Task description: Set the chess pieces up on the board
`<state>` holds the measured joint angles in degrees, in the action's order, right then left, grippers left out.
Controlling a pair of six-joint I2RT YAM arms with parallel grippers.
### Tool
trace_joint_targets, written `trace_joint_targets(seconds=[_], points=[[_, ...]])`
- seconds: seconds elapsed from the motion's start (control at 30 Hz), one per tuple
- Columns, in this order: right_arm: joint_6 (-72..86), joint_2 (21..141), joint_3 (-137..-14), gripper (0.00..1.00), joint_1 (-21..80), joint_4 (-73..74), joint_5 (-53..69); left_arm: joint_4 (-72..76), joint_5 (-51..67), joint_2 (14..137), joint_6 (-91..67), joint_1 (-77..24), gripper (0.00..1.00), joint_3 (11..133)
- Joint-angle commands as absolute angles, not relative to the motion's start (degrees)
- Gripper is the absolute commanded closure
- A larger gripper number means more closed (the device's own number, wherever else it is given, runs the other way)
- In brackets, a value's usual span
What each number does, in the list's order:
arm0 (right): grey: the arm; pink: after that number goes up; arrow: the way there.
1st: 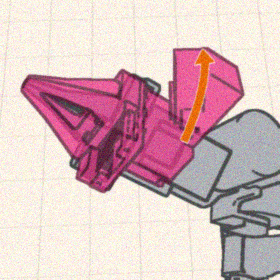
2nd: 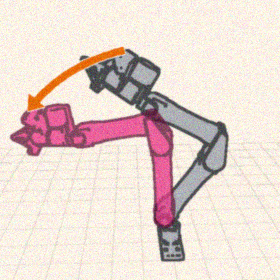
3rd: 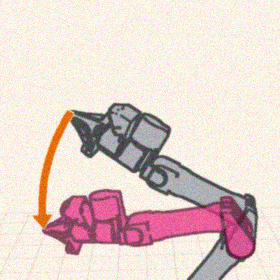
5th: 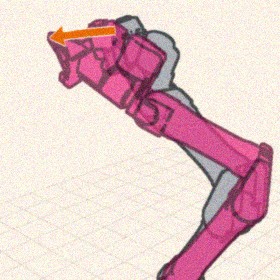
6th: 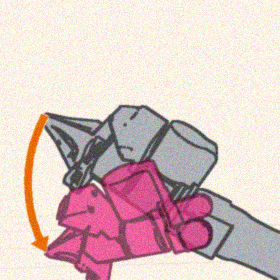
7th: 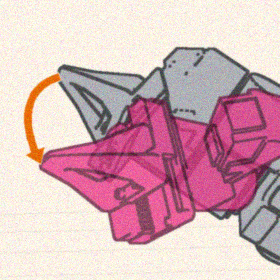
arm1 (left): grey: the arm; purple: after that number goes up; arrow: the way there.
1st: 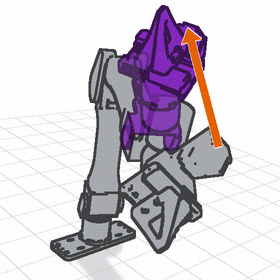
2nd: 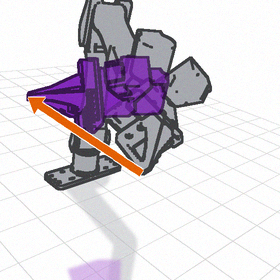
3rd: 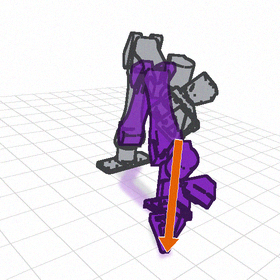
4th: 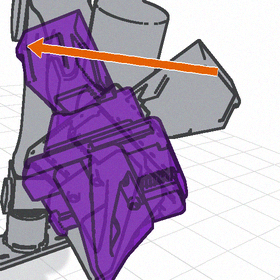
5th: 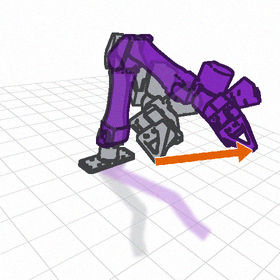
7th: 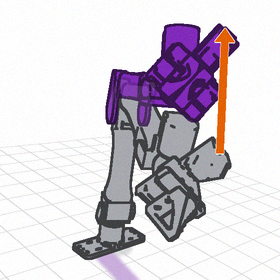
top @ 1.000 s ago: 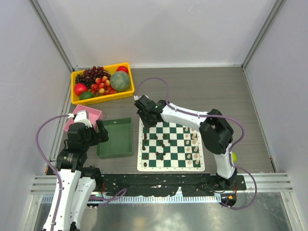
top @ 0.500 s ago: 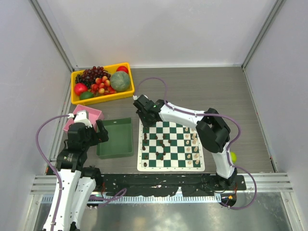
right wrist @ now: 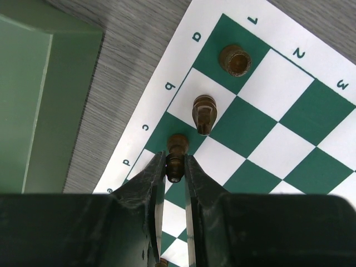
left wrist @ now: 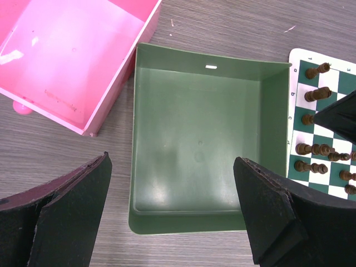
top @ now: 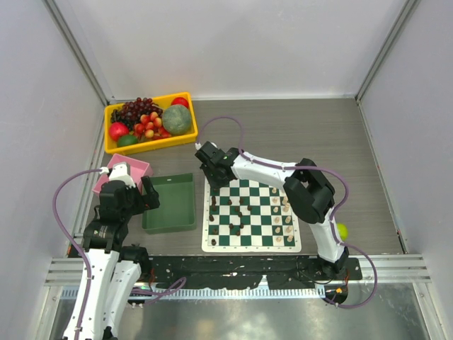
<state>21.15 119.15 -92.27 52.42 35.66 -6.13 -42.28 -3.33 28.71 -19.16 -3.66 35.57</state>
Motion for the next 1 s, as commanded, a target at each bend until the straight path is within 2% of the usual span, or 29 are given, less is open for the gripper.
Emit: trace_joint_targets(seconds=[0.0,0.3,0.73,0.97], points=[[21.2,118.8,-94.1,0.77,52.8,35.7,-7.1,-40.9,-2.5,28.2,-19.0,-3.5,0.01,36.3],[20.9,117.0,-94.4,0.64,52.8,35.8,-7.6,-40.8,-2.5,28.2,-19.0,-3.5,0.01,36.3],[21.2,109.7,-91.7,0.57,52.8,36.3,-9.0,-40.9,-2.4,28.0,-19.0,-3.6,0.01,36.2],[22.4,104.3,-86.2,0.57,52.8,35.2,-9.1,-40.9,-2.5,28.3,-19.0,-3.5,0.01,36.2]])
